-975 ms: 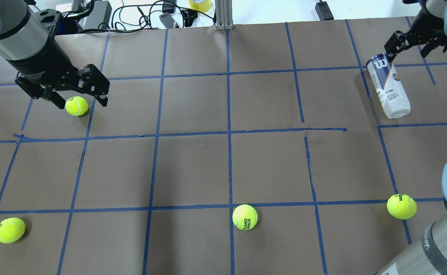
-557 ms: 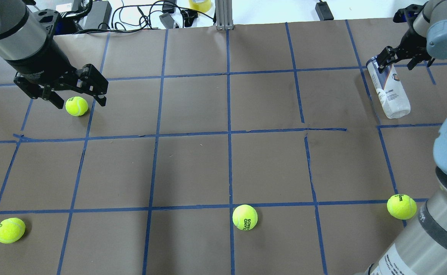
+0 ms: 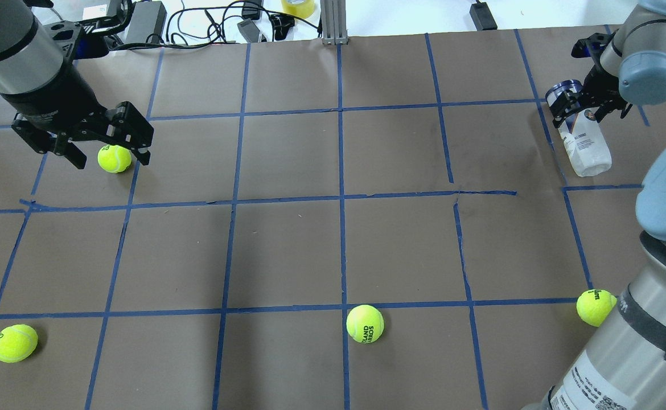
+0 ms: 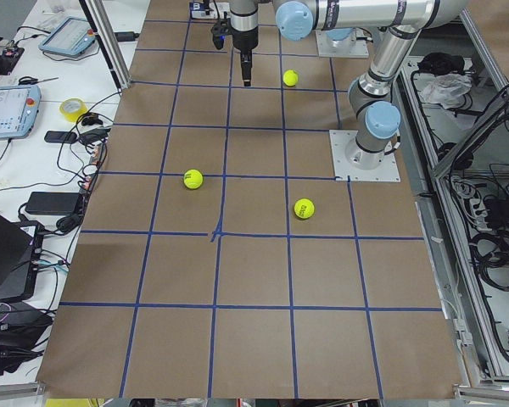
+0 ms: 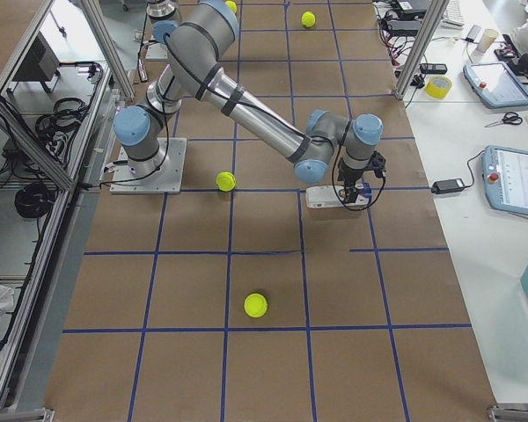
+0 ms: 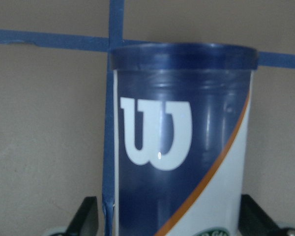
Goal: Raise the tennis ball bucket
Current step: 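Close the right gripper on the top of the Wilson can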
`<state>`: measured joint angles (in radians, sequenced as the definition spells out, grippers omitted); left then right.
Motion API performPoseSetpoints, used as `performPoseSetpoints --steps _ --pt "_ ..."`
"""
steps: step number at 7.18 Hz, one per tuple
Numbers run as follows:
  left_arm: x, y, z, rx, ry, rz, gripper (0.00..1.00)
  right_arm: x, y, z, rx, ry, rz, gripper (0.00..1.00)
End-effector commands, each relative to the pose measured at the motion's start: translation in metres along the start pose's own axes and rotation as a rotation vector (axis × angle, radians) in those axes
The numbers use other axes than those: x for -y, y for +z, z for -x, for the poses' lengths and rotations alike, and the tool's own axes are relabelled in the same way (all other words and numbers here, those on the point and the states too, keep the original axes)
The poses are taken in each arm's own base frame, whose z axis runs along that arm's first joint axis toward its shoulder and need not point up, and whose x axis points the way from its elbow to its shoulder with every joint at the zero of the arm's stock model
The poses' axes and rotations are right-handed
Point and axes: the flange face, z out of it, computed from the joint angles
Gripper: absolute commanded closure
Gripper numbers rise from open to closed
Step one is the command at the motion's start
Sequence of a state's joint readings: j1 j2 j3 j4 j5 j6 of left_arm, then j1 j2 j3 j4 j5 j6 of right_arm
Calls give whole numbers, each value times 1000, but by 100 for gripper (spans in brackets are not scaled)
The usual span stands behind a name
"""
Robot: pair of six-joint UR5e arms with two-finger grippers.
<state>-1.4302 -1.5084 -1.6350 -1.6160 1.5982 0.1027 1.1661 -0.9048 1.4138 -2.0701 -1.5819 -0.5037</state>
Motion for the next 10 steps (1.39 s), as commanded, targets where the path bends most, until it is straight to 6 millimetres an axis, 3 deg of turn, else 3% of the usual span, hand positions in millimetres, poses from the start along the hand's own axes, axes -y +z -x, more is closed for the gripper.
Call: performPoseSetpoints --steps 1,3,6,7,9,10 --pt "-1 0 2 3 -3 2 0 -2 10 0 3 -30 17 0" --pt "-1 -1 3 3 -5 1 0 -3 22 0 12 -35 33 0" --pt "-2 -2 3 4 -5 1 0 2 20 -3 -8 -48 7 0" --pt "-2 -2 3 5 -5 0 0 1 23 -2 1 -44 10 15" --pt "-2 -2 3 5 -5 0 0 1 25 -2 3 -44 10 22" --pt "-2 -2 4 4 -8 0 0 4 14 -3 -2 -41 -7 22"
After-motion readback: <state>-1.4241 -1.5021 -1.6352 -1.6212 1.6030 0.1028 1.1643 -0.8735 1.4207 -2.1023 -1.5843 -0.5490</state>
